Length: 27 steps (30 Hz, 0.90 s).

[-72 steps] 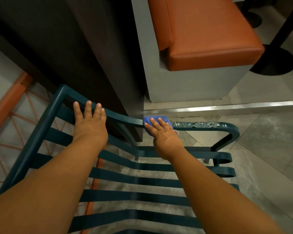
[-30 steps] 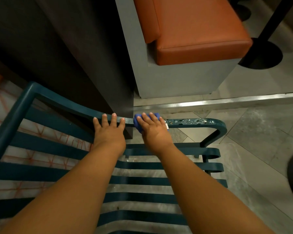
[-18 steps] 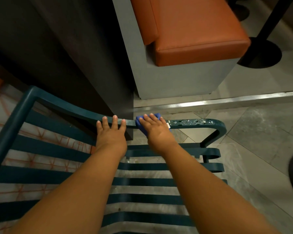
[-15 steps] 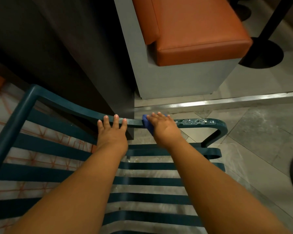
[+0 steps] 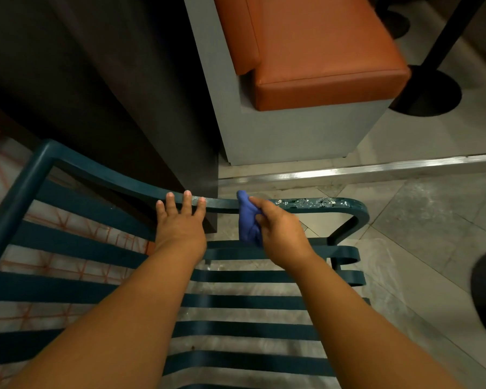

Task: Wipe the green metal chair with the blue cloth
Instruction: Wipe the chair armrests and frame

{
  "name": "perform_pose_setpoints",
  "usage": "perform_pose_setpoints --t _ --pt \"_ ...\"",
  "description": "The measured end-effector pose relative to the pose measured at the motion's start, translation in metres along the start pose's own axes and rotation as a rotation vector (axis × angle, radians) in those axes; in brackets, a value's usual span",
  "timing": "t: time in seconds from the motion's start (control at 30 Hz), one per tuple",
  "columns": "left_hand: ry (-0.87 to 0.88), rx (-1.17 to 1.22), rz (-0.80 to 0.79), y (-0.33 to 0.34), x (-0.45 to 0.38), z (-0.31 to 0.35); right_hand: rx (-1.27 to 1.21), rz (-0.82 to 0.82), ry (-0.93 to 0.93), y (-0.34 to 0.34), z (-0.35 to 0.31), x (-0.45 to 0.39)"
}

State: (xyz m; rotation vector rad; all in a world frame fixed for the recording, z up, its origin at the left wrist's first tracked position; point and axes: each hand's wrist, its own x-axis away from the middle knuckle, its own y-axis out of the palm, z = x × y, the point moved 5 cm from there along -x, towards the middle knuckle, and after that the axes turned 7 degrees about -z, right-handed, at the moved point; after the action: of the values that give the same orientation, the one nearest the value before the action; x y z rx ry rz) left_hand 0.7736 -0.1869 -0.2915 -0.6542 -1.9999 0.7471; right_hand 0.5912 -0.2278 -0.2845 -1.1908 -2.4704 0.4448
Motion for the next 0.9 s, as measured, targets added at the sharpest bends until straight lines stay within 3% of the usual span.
perform_pose_setpoints --t 0.1,0.23,0.33,0.5,0.7,0.9 --pt "-0.003 -0.002 0.0 0.0 0.0 -0.001 -0.319 0.117 0.089 -0.002 0.001 0.016" --pt "0.001 0.013 0.005 0.001 -0.001 -0.001 -0.745 0.068 0.241 0.008 0.005 0.024" --pt "0.001 0.008 0.0 0.002 -0.002 -0.001 -0.723 0.092 0.296 0.005 0.012 0.025" --pt "-0.006 -0.001 -0.003 0.004 -0.003 -0.001 -0.887 0.074 0.342 -0.002 0.019 0.028" --pt "-0.025 0.001 -0.008 0.007 -0.006 -0.001 -0.657 0.012 0.261 -0.013 0.015 0.031" --pt "0.033 0.063 -0.016 -0.004 0.0 -0.001 -0.803 -0.088 0.155 -0.018 -0.002 0.029"
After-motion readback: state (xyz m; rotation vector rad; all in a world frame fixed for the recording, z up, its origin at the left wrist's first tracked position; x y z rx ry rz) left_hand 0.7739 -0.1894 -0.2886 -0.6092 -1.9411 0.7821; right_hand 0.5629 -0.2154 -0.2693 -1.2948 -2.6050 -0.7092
